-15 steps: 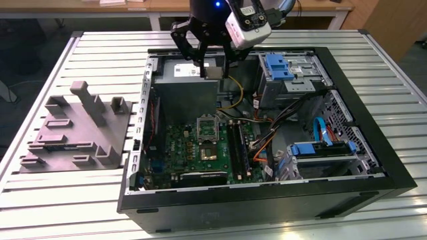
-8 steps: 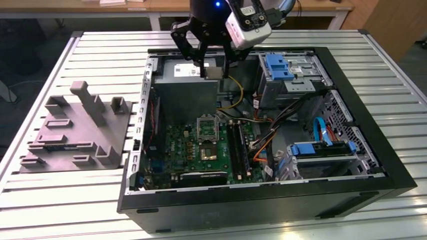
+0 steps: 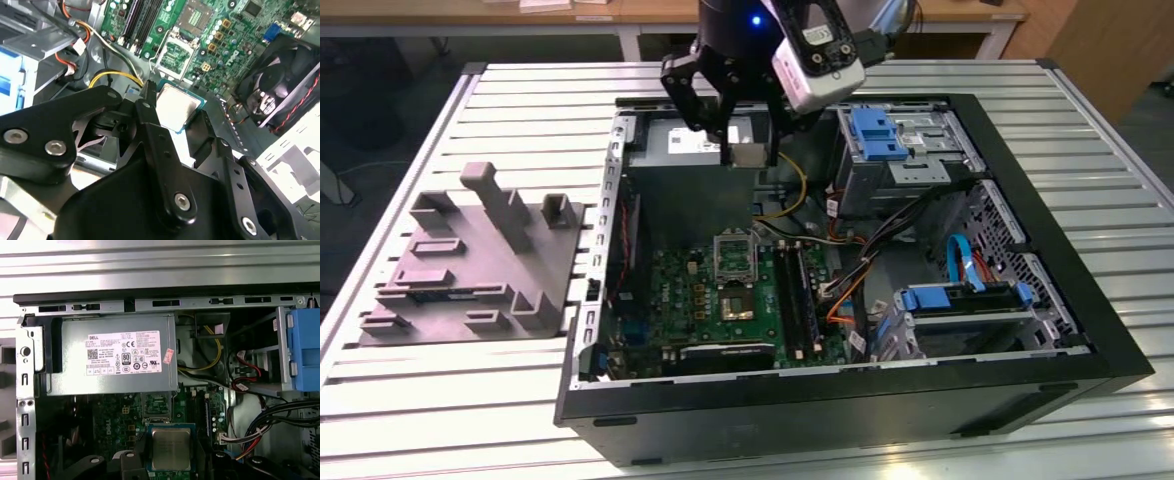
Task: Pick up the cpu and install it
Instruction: 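Place the cpu into insertion slot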
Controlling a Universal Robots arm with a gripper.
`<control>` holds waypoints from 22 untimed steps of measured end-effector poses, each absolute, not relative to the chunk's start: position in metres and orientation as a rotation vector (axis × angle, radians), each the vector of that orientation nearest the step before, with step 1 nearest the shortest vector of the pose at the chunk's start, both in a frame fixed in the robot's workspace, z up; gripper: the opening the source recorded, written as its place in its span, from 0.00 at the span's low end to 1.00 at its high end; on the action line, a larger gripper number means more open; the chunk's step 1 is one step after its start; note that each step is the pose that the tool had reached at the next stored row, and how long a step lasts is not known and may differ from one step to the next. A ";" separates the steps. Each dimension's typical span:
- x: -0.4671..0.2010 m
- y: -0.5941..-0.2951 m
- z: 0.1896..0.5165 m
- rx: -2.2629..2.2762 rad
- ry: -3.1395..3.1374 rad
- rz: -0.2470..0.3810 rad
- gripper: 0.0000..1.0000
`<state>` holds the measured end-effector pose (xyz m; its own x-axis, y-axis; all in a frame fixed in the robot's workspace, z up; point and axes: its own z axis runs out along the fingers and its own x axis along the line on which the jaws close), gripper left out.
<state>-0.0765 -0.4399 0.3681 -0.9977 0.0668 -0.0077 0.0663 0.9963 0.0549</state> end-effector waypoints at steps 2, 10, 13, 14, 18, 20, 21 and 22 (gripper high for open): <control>-0.077 -0.442 0.366 0.104 3.129 0.086 0.47; -0.077 -0.448 0.354 0.104 3.130 0.086 0.47; -0.077 -0.448 0.353 0.104 3.130 0.085 0.47; -0.077 -0.448 0.353 0.104 3.130 0.086 0.47; -0.077 -0.448 0.353 0.104 3.130 0.085 0.47; -0.077 -0.448 0.353 0.104 3.130 0.086 0.47; -0.077 -0.448 0.353 0.104 3.130 0.085 0.47; -0.077 -0.448 0.353 0.104 3.130 0.085 0.47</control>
<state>-0.0765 -0.4478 0.3529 -0.9978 0.0664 -0.0071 0.0659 0.9963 0.0547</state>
